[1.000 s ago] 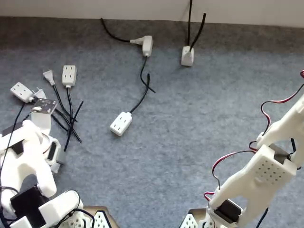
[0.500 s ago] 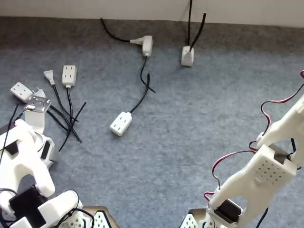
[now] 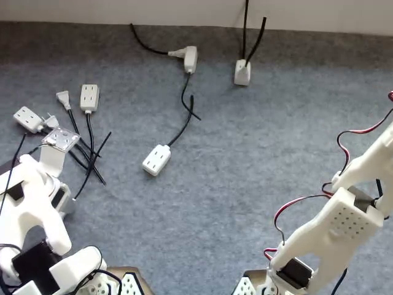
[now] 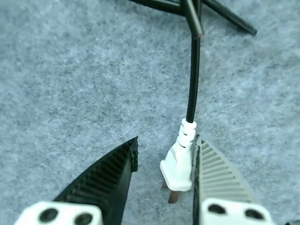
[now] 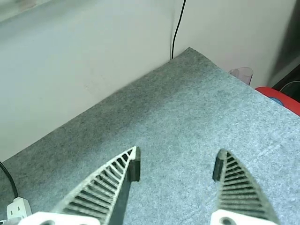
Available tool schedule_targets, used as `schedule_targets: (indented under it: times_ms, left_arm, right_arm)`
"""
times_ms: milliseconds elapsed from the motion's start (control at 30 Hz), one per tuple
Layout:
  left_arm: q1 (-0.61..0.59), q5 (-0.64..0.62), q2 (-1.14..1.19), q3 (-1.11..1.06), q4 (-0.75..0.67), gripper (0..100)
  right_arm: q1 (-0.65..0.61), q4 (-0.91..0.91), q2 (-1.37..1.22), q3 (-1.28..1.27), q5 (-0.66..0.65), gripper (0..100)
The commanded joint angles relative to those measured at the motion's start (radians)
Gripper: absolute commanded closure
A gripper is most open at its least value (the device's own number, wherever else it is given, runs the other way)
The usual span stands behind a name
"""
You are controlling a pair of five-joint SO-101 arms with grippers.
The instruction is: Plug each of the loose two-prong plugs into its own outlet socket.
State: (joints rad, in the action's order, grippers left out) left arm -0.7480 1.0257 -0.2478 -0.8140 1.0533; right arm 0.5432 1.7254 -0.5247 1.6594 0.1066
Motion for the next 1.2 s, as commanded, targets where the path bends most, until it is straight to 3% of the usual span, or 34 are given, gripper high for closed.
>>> schedule_targets:
  times_ms: [0, 367, 600, 800, 1033, 1167]
  left_arm:
    - [-0.016, 0.055, -0.016, 0.005, -0.012, 81]
    - [-0.093, 0.265, -0.016, 0.005, -0.008, 81]
    - [-0.039, 0.269, -0.018, -0.051, -0.006, 81]
    - [0.013, 0.269, -0.019, -0.081, -0.011, 91]
    - [0.025, 0.269, -0.018, -0.077, -0.057, 91]
    - [0.022, 0.262, -0.018, -0.081, -0.086, 83]
  right_arm:
    - [0.008, 0.042, 0.054, 0.104, 0.009, 74.5]
    - [0.008, 0.042, 0.054, 0.104, 0.011, 74.5]
    - [0.01, 0.042, 0.056, 0.107, 0.009, 74.5]
    - [0.012, 0.042, 0.058, 0.108, 0.008, 74.5]
    - [0.012, 0.042, 0.058, 0.108, 0.008, 74.5]
    - [0.012, 0.042, 0.058, 0.108, 0.008, 74.5]
